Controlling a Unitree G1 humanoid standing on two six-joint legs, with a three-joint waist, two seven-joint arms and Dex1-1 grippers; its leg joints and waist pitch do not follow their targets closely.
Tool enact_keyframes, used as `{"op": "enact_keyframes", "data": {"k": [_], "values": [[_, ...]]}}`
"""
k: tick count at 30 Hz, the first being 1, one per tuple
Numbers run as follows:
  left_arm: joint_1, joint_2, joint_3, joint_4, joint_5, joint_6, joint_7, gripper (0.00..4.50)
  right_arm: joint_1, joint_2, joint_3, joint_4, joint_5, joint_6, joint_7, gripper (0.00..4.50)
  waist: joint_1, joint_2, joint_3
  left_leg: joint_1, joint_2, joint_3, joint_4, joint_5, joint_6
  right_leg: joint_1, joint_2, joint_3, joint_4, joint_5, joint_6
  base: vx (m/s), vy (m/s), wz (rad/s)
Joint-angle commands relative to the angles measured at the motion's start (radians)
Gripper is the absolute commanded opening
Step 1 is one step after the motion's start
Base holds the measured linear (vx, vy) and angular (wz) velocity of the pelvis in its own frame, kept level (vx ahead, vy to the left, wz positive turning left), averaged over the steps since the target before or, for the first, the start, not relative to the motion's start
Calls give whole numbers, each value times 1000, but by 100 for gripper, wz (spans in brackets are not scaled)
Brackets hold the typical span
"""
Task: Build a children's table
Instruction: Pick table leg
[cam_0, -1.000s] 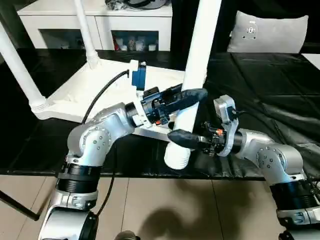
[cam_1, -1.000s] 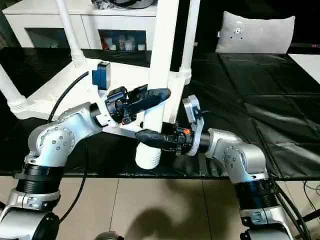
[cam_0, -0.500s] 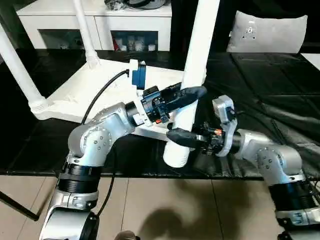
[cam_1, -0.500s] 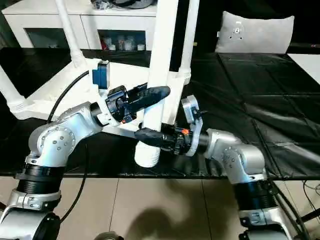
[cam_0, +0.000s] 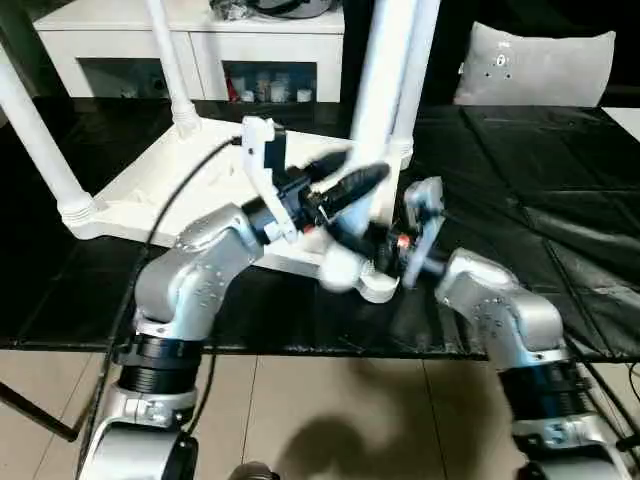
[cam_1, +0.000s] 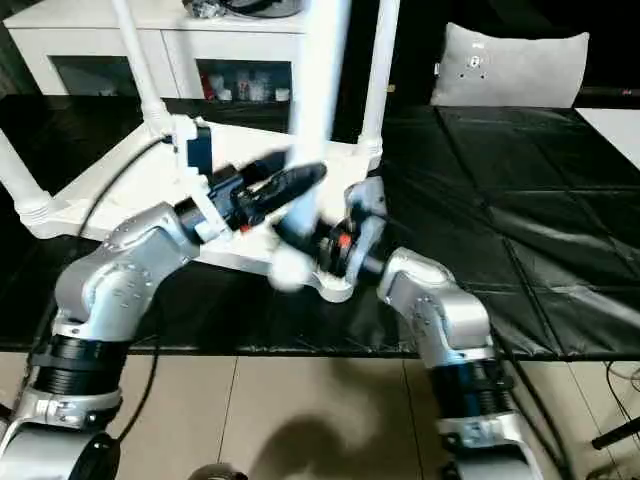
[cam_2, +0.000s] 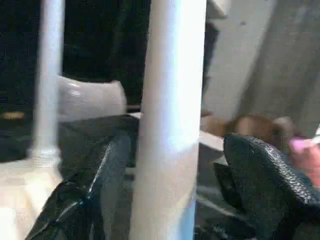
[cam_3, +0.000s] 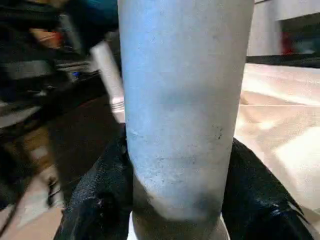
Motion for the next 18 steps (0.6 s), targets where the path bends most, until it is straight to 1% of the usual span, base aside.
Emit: {"op": "enact_keyframes", "data": {"k": [1, 2, 3, 4, 5, 6, 7, 8, 9, 12, 13, 15, 17, 18], "values": [[-2, -20, -45, 6, 95, -53, 86, 379, -12, 29, 7, 11, -63, -70, -82, 191, -3, -16, -72, 6, 14, 5, -69, -99, -17, 62, -49, 48, -69, -100, -135, 0, 0, 0], [-7, -53, -56, 35, 148, -96, 166, 387, -11, 53, 17, 30, -104, -109, -139, 191, -4, -14, -71, 6, 14, 5, -69, -99, -20, 61, -50, 48, -70, -106, -127, 0, 0, 0], [-8, -63, -55, 40, 154, -104, 181, 402, -12, 58, 16, 35, -107, -113, -152, 191, -5, -15, -71, 6, 12, 5, -68, -103, -24, 62, -50, 48, -72, -113, -120, 0, 0, 0], [-9, -74, -54, 46, 162, -114, 198, 414, -13, 65, 15, 41, -111, -118, -167, 191, -5, -15, -72, 6, 11, 6, -68, -101, -21, 63, -50, 49, -71, -110, -120, 0, 0, 0], [-10, -93, -52, 54, 169, -131, 220, 419, -14, 74, 17, 50, -118, -126, -192, 191, -4, -13, -72, 5, 12, 5, -68, -98, -20, 62, -50, 49, -71, -103, -121, 0, 0, 0], [-11, -109, -51, 57, 170, -139, 229, 419, -14, 75, 28, 55, -137, -139, -207, 191, -5, -11, -73, 5, 12, 4, -68, -99, -22, 62, -49, 48, -70, -93, -125, 0, 0, 0], [-12, -113, -52, 57, 170, -141, 230, 419, -13, 75, 34, 56, -146, -144, -212, 191, -5, -12, -72, 5, 12, 5, -68, -101, -23, 62, -49, 48, -70, -89, -126, 0, 0, 0], [-13, -117, -62, 60, 180, -142, 230, 419, -12, 76, 41, 58, -160, -151, -221, 191, -4, -9, -73, 6, 12, 4, -68, -103, -21, 62, -48, 49, -69, -84, -130, 0, 0, 0], [-15, -117, -73, 64, 189, -140, 228, 394, -11, 82, 40, 60, -167, -152, -235, 191, -6, -9, -72, 6, 11, 5, -68, -109, -20, 62, -47, 49, -70, -84, -128, 0, 0, 0], [-14, -124, -82, 77, 213, -144, 246, 387, -9, 92, 36, 68, -187, -165, -258, 191, -8, -8, -71, 6, 11, 5, -69, -123, -18, 61, -47, 50, -72, -97, -123, 0, 0, 0], [-14, -128, -81, 83, 221, -150, 258, 360, -8, 95, 35, 71, -192, -173, -263, 191, -9, -7, -71, 6, 12, 4, -70, -129, -19, 61, -47, 49, -73, -99, -122, 0, 0, 0], [-16, -131, -78, 94, 227, -158, 266, 360, -8, 98, 34, 75, -196, -180, -266, 191, -9, -8, -72, 7, 12, 3, -69, -131, -18, 62, -48, 49, -73, -96, -124, 0, 0, 0], [-18, -129, -83, 101, 234, -166, 260, 341, -9, 98, 36, 81, -198, -187, -271, 191, -10, -8, -71, 7, 12, 4, -69, -130, -15, 61, -47, 49, -72, -88, -130, 0, 0, 0], [-18, -129, -83, 101, 234, -166, 260, 328, -9, 98, 36, 81, -198, -187, -271, 191, -9, -10, -71, 7, 12, 4, -69, -127, -13, 61, -48, 49, -70, -84, -134, 0, 0, 0]]}}
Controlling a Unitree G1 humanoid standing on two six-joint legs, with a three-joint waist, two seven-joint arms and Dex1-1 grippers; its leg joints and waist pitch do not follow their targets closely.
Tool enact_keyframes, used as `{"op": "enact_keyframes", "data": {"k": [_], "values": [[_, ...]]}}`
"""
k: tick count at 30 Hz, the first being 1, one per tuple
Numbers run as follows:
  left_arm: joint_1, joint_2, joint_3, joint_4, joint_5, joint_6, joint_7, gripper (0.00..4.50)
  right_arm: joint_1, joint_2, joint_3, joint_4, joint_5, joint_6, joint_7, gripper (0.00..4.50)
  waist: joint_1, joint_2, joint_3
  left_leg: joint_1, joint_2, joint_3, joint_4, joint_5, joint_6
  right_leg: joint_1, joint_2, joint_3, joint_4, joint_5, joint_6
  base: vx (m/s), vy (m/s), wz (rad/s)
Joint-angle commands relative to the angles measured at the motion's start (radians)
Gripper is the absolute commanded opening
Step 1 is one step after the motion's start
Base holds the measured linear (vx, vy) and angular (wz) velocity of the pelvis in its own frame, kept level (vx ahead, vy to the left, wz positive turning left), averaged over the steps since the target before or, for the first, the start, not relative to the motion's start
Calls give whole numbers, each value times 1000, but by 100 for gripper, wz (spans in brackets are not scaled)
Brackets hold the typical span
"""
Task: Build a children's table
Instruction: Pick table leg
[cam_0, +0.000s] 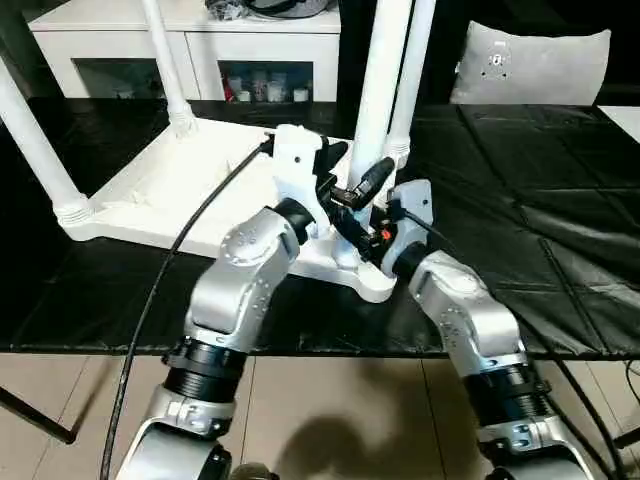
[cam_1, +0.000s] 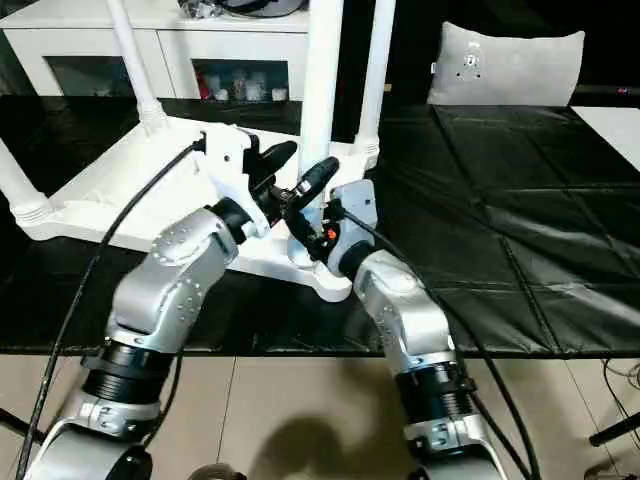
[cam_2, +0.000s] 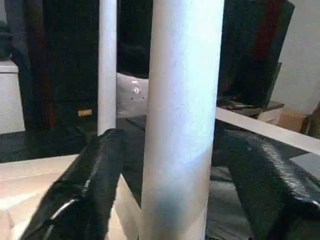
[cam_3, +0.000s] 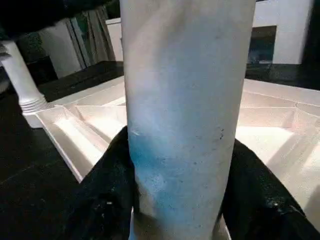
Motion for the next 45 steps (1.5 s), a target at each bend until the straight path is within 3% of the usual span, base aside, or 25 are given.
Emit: {"op": "enact_keyframes", "data": {"k": [1, 4, 5, 6, 19, 31, 32, 37, 41, 45], "values": [[-16, 2, -9, 13, 13, -11, -2, 316, -10, 1, 4, 6, -9, -18, -8, 191, -3, -9, -71, 6, 11, 4, -68, -126, -12, 62, -47, 49, -70, -83, -135, 0, 0, 0], [-9, 0, -22, 9, 19, -10, -17, 309, -13, 1, 25, 12, -33, -32, -4, 191, -4, -9, -71, 6, 11, 4, -68, -126, -10, 62, -48, 49, -70, -86, -140, 0, 0, 0], [-8, 0, -23, 8, 19, -10, -18, 288, -13, 2, 26, 12, -34, -34, -5, 191, -4, -9, -71, 7, 12, 4, -68, -126, -8, 61, -48, 49, -69, -81, -141, 0, 0, 0], [-7, -1, -23, 9, 21, -12, -17, 276, -12, 4, 26, 13, -35, -36, -7, 191, -5, -14, -71, 6, 12, 5, -69, -128, -5, 62, -48, 49, -71, -81, -141, 0, 0, 0], [-15, 0, -22, 27, 34, -27, -24, 192, -13, 9, 42, 30, -71, -69, -22, 191, -12, -13, -69, 5, 11, 5, -69, -127, -1, 62, -49, 49, -71, -93, -141, 0, 0, 0], [-17, -1, -8, 31, 36, -32, -19, 182, -16, 7, 52, 43, -109, -92, -51, 191, -13, -17, -68, 5, 12, 5, -70, -131, 3, 61, -50, 50, -72, -110, -139, 0, 0, 0], [-17, -2, -2, 30, 34, -33, -15, 182, -16, 12, 44, 44, -98, -95, -45, 247, -13, -16, -68, 5, 12, 5, -70, -128, 4, 60, -50, 50, -71, -104, -141, 0, 0, 0], [-22, -3, 21, 33, 21, -32, -7, 182, -3, 6, 44, 20, -92, -98, -19, 261, -13, -15, -67, 6, 12, 5, -71, -140, 4, 60, -50, 50, -73, -109, -143, 0, 0, 0], [-34, 1, 58, 48, 0, -32, -1, 182, -2, -7, 10, -10, -42, -109, 20, 261, -12, -13, -67, 8, 12, 5, -70, -148, 6, 60, -49, 50, -74, -111, -144, 0, 0, 0], [-62, 40, 107, 77, -32, -17, -29, 181, 2, -74, -72, -88, 108, -22, 159, 261, -8, -14, -70, 7, 12, 4, -68, -136, 23, 65, -48, 50, -69, -70, -153, 0, 0, 0]]}}
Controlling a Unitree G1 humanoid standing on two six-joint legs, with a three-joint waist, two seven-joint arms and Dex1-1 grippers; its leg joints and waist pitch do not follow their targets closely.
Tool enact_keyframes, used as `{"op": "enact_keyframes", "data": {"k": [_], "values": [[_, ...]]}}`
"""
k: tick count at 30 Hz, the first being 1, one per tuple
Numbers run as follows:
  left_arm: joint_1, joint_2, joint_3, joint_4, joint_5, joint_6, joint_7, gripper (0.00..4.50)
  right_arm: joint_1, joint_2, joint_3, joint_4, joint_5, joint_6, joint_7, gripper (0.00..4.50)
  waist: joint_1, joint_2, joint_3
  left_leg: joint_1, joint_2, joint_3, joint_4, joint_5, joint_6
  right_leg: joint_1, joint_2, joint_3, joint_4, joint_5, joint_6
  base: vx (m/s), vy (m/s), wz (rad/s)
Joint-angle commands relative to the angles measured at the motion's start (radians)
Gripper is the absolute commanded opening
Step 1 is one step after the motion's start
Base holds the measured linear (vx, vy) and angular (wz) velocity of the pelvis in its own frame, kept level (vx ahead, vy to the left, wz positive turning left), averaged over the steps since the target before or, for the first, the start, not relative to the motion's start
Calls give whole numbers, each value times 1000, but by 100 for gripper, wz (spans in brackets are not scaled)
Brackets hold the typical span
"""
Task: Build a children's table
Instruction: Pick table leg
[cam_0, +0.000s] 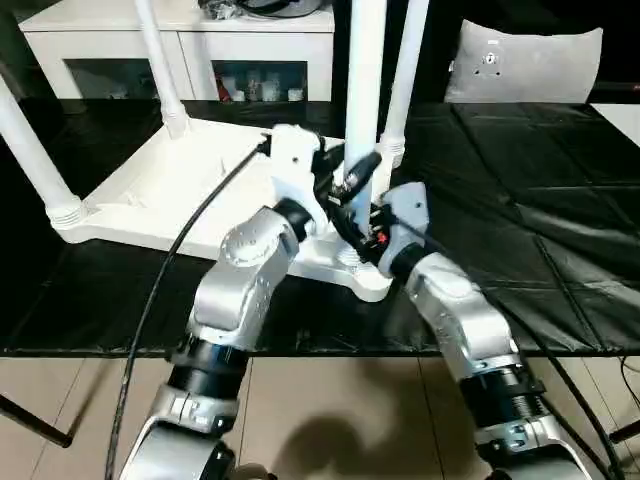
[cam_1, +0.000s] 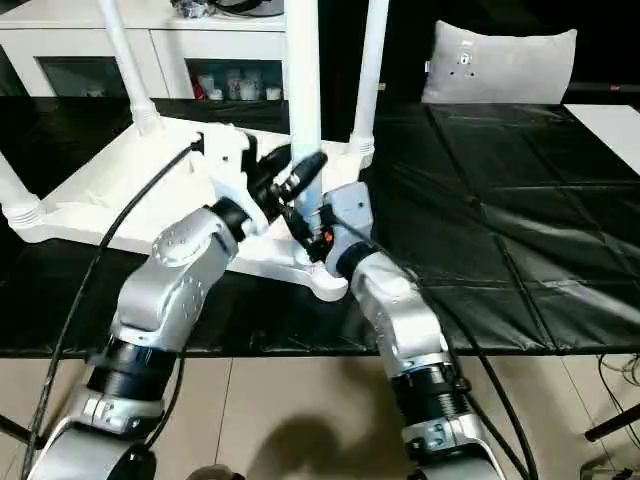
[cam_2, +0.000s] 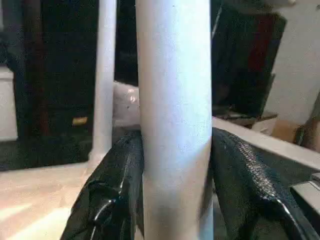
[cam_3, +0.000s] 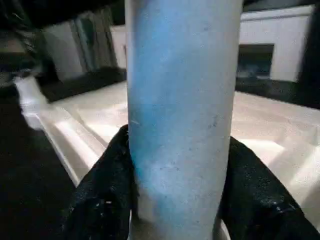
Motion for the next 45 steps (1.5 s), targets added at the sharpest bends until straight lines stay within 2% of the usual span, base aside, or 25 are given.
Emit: {"op": "enact_keyframes", "data": {"k": [1, 2, 3, 5, 6, 7, 10, 11, 16, 17, 21, 24, 31, 33, 34, 37, 39, 40, 41, 45], "values": [[-10, 48, 76, 27, -12, 25, -12, 181, -3, -48, -73, -68, 92, 33, 87, 261, 3, -12, -71, 8, 12, 4, -66, -128, 27, 66, -48, 50, -67, -60, -158, 0, 0, 0], [-12, 53, 83, 27, -23, 34, -22, 181, -5, -62, -85, -71, 108, 46, 104, 261, 5, -13, -71, 6, 12, 5, -65, -113, 31, 66, -47, 49, -65, -45, -165, 0, 0, 0], [-17, 67, 104, 22, -68, 75, -58, 180, -19, -101, -130, -61, 162, 106, 139, 261, 4, -15, -71, 5, 9, 7, -63, -107, 38, 67, -47, 49, -65, -38, -173, 0, 0, 0], [-18, 71, 111, 19, -87, 91, -72, 180, -26, -113, -147, -51, 179, 128, 145, 286, 3, -17, -70, 0, 6, 6, -62, -95, 46, 71, -45, 47, -63, -41, -177, 0, 0, 0], [-18, 79, 124, 11, -120, 121, -93, 180, -39, -134, -173, -34, 207, 177, 153, 301, 4, -14, -72, 5, 8, 6, -62, -94, 40, 68, -48, 46, -66, -62, -176, 0, 0, 0], [-18, 88, 148, -5, -177, 167, -118, 180, -47, -169, -190, -22, 230, 221, 181, 307, 4, -21, -73, 8, 6, 9, -60, -84, 42, 68, -46, 46, -63, -64, -192, 0, 0, 0], [-19, 91, 152, -7, -189, 172, -121, 180, -46, -178, -188, -24, 235, 225, 190, 325, 8, -16, -74, 7, 9, 9, -58, -78, 44, 64, -47, 46, -63, -62, -202, 0, 0, 0], [-19, 101, 155, -10, -196, 173, -126, 180, -42, -201, -179, -31, 243, 247, 224, 342, 7, -20, -74, 7, 9, 9, -58, -80, 49, 65, -46, 44, -63, -58, -202, 0, 0, 0], [-23, 121, 158, -4, -204, 189, -149, 180, -36, -232, -152, -43, 260, 287, 273, 381, 15, -22, -73, 7, 11, 9, -59, -81, 45, 65, -49, 45, -66, -81, -193, 0, 0, 0], [-27, 124, 167, -8, -224, 220, -167, 180, -36, -236, -146, -50, 268, 312, 293, 381, 17, -22, -73, 8, 12, 10, -59, -79, 42, 64, -49, 47, -65, -81, -192, 0, 0, 0], [-28, 141, 164, -31, -304, 315, -237, 180, -45, -248, -151, -56, 320, 379, 348, 427, 23, -21, -74, 7, 11, 9, -59, -76, 40, 63, -49, 46, -62, -80, -201, 0, 0, 0], [-24, 151, 159, -43, -330, 347, -269, 180, -46, -260, -145, -59, 331, 396, 372, 448, 25, -21, -73, 8, 13, 9, -60, -80, 37, 63, -49, 45, -63, -81, -204, 0, 0, 0], [-7, 207, 94, -91, -329, 375, -383, 180, -16, -339, -54, -122, 337, 430, 542, 450, 26, -22, -70, 6, 11, 10, -60, -92, 35, 65, -49, 45, -67, -102, -188, 0, 0, 0], [5, 227, 48, -114, -281, 310, -428, 180, -12, -351, -23, -137, 327, 431, 572, 450, 27, -21, -71, 6, 15, 6, -63, -96, 34, 65, -50, 46, -69, -120, -173, 0, 0, 0], [10, 231, 20, -132, -259, 281, -448, 180, -25, -344, 13, -118, 293, 417, 569, 433, 24, -18, -70, 6, 15, 7, -63, -97, 29, 63, -51, 46, -69, -125, -172, 0, 0, 0], [12, 232, -1, -151, -258, 274, -468, 180, -38, -338, 47, -96, 266, 396, 578, 412, 23, -20, -72, 7, 14, 8, -62, -94, 19, 63, -51, 46, -68, -120, -178, 0, 0, 0], [13, 233, -4, -155, -259, 276, -474, 180, -39, -337, 52, -94, 262, 393, 581, 399, 23, -20, -71, 6, 14, 9, -62, -92, 19, 63, -51, 47, -65, -107, -188, 0, 0, 0], [13, 236, -18, -165, -252, 276, -479, 180, -52, -328, 66, -72, 240, 375, 576, 385, 22, -24, -72, 6, 14, 9, -62, -90, 20, 64, -51, 46, -65, -103, -189, 0, 0, 0], [14, 237, -23, -169, -248, 275, -481, 180, -56, -326, 70, -64, 233, 369, 575, 375, 22, -21, -72, 7, 15, 8, -62, -92, 20, 62, -51, 46, -64, -107, -194, 0, 0, 0], [23, 247, -53, -184, -239, 269, -496, 180, -68, -317, 87, -40, 217, 351, 576, 352, 21, -22, -71, 7, 14, 9, -61, -89, 23, 63, -50, 47, -64, -105, -191, 0, 0, 0]]}}
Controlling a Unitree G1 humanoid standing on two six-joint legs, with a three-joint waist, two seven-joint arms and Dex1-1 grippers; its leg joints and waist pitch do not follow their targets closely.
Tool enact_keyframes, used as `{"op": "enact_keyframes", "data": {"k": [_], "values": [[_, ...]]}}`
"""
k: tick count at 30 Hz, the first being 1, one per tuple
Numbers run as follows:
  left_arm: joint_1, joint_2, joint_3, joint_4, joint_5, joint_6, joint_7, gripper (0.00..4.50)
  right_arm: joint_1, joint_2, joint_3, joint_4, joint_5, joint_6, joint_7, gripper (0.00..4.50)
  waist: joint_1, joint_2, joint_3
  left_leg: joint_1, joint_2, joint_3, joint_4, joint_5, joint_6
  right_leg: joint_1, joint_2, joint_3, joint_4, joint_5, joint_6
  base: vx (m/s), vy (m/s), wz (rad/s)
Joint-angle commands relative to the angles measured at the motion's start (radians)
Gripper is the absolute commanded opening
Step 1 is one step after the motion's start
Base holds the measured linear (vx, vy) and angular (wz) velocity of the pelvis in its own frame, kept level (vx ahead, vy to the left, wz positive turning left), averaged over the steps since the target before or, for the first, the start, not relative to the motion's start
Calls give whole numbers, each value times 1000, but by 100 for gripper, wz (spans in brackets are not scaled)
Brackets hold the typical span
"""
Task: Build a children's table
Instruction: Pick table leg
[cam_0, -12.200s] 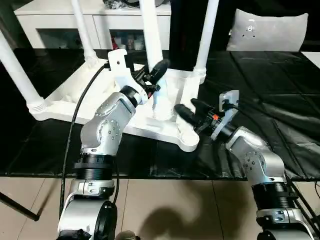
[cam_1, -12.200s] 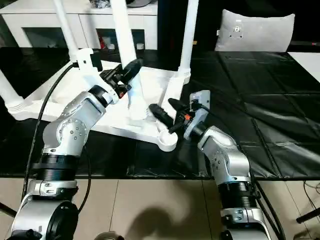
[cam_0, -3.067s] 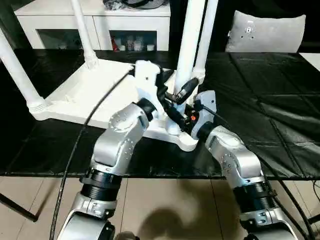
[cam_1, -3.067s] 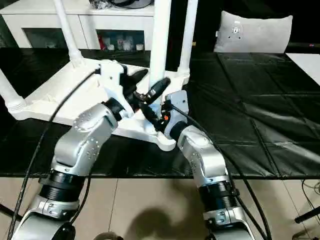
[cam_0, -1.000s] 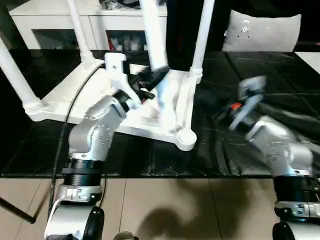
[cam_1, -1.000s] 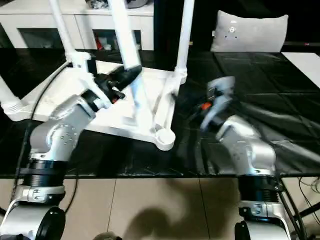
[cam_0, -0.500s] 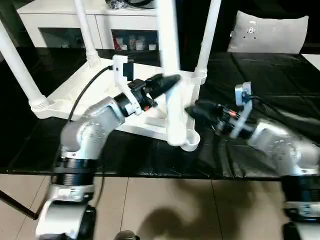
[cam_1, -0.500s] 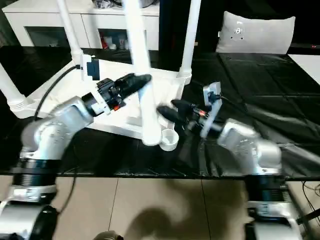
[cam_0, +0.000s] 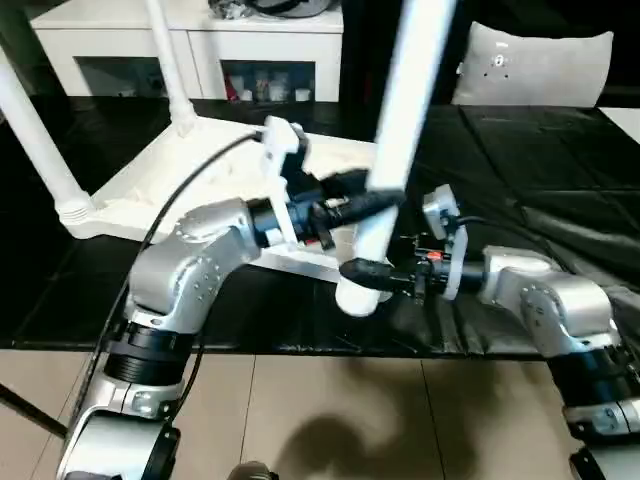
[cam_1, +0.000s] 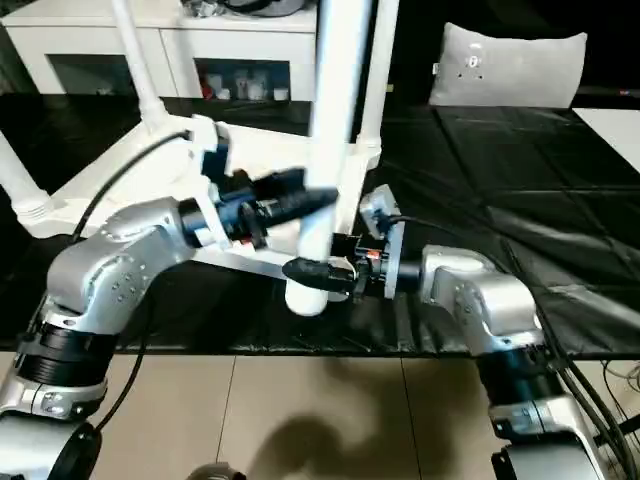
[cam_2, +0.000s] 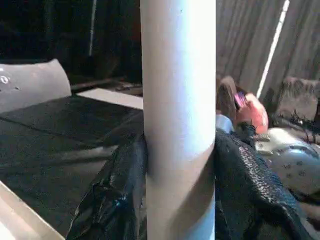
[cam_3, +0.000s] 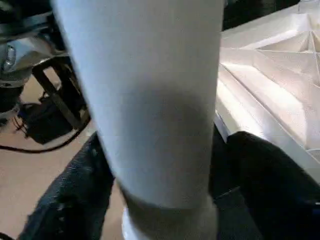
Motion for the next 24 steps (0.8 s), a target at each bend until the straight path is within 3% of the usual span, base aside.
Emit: {"op": "enact_keyframes", "data": {"k": [1, 15, 24], "values": [[6, 5, -15, -35, 14, -13, -7, 180, -19, 7, 4, 13, -9, -15, 2, 340, 0, -20, -73, 6, 13, 8, -61, -87, 23, 64, -49, 47, -64, -100, -190, 0, 0, 0], [3, -17, -19, -16, 38, -42, 12, 180, -14, 31, 25, 32, -16, -22, 38, 224, 1, -20, -74, 7, 14, 8, -59, -78, 31, 63, -49, 47, -62, -80, -198, 0, 0, 0], [1, -15, -27, -8, 52, -48, -1, 179, -11, 31, 34, 36, -33, -32, 40, 200, 1, -18, -75, 6, 13, 8, -59, -80, 29, 65, -49, 47, -62, -77, -198, 0, 0, 0]]}}
